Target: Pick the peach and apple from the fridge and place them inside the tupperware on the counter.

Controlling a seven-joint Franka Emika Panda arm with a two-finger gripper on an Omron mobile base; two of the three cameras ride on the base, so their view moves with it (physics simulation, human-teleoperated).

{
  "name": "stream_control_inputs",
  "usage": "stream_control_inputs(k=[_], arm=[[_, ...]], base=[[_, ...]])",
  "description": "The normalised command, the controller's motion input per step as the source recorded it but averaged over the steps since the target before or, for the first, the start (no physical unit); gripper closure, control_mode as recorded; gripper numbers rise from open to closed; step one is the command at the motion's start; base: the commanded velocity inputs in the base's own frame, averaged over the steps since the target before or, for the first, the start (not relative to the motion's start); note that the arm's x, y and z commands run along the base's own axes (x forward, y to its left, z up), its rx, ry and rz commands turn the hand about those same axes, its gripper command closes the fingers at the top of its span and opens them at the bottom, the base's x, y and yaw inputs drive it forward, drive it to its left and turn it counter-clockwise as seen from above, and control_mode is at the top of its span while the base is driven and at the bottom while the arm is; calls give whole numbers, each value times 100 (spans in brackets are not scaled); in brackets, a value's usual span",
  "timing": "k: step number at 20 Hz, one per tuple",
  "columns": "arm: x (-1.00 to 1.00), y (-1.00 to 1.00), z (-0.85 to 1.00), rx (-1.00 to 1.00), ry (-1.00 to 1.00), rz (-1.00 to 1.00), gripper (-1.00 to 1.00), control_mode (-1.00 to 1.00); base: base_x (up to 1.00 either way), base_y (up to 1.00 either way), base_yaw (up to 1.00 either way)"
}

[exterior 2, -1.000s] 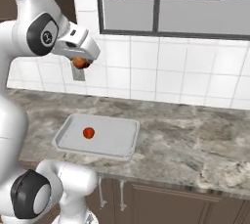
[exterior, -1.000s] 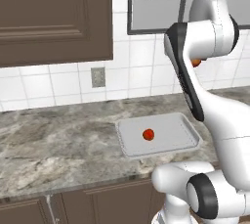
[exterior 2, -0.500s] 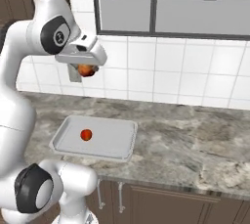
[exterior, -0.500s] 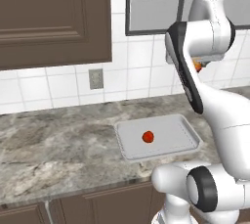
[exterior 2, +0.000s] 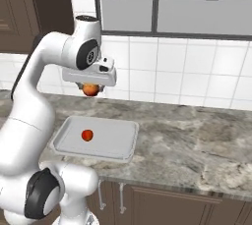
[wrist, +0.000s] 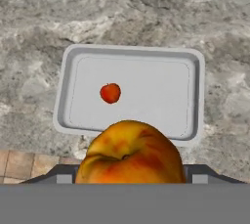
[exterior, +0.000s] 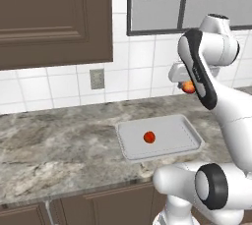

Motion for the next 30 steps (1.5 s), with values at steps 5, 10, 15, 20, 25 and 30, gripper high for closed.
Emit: stream_control_inputs(k=[5,10,15,20,25,30], arm=[[0,-2,-84,4,0,2,100,-100],[15,-3,-65,0,7,0,100,-100],[32,0,-64,0,2,0,100,-100],[31,0,-73,-4,0,0,100,-100],[31,0,-67,-1,0,0,100,-100],[29,-2,-55,0,0,0,100,-100]], base=[[0,0,0],[0,0,0],[0,0,0],[0,0,0],[0,0,0],[0,0,0]])
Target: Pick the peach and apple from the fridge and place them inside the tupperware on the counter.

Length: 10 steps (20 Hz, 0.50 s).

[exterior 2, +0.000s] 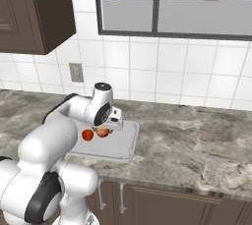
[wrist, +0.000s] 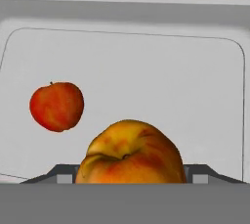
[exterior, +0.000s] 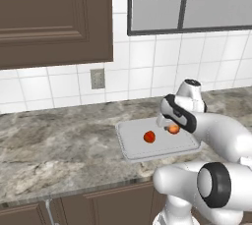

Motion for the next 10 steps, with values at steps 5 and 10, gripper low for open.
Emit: stream_control_inputs(k=[5,10], arm=[[15,-7,-41,0,0,0,100,-100],[4,-7,-31,0,0,0,100,-100]], base=[[0,0,0],[0,0,0]])
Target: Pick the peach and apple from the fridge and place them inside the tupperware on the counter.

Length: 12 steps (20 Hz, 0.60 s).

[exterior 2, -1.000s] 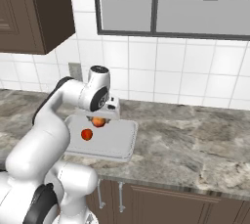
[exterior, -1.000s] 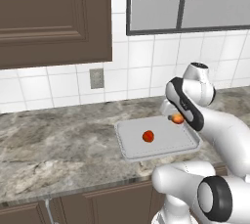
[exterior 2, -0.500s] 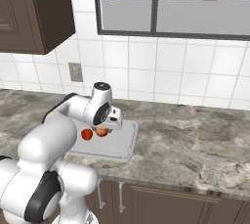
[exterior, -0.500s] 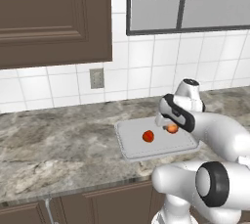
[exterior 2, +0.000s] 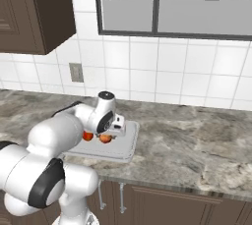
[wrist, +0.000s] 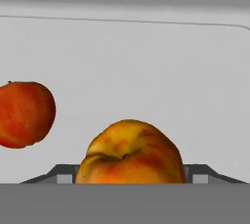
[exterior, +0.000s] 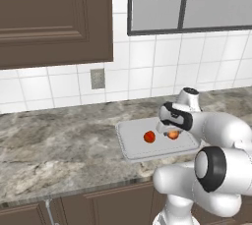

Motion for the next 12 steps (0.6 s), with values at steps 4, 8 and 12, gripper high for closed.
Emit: stream_control_inputs(k=[4,8,12], arm=[[4,-5,-31,0,0,0,100,-100],[7,-1,-28,0,0,0,100,-100],[3,-1,-28,0,0,0,-100,-100]], base=[[0,0,0],[0,0,0],[0,0,0]])
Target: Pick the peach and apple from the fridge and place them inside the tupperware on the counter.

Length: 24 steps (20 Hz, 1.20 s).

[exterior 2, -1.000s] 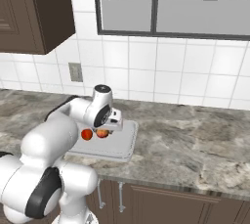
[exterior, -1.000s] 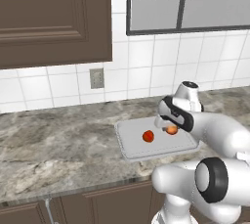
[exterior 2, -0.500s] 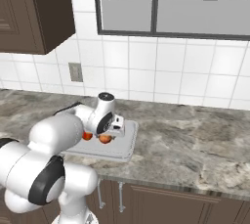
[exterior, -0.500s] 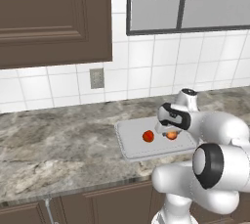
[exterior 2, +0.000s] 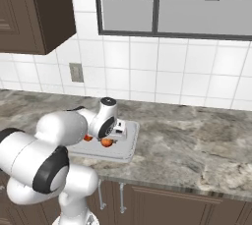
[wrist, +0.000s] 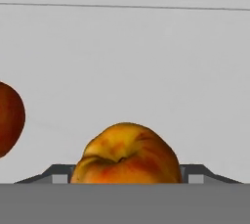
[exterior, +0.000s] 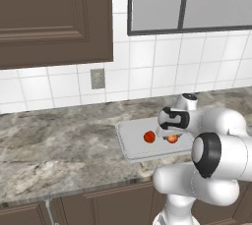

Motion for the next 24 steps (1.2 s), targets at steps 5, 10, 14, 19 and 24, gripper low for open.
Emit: stream_control_inputs(k=[5,10,14,19,24], arm=[[0,-2,-14,0,0,0,-100,-100],[-1,0,2,0,6,-12,-100,-100],[-6,0,23,2,10,-14,-100,-100],[-21,0,41,3,4,-9,-100,-100],[-32,0,54,0,0,-3,-100,-100]], base=[[0,0,0],[0,0,0],[0,0,0],[0,0,0],[0,0,0]])
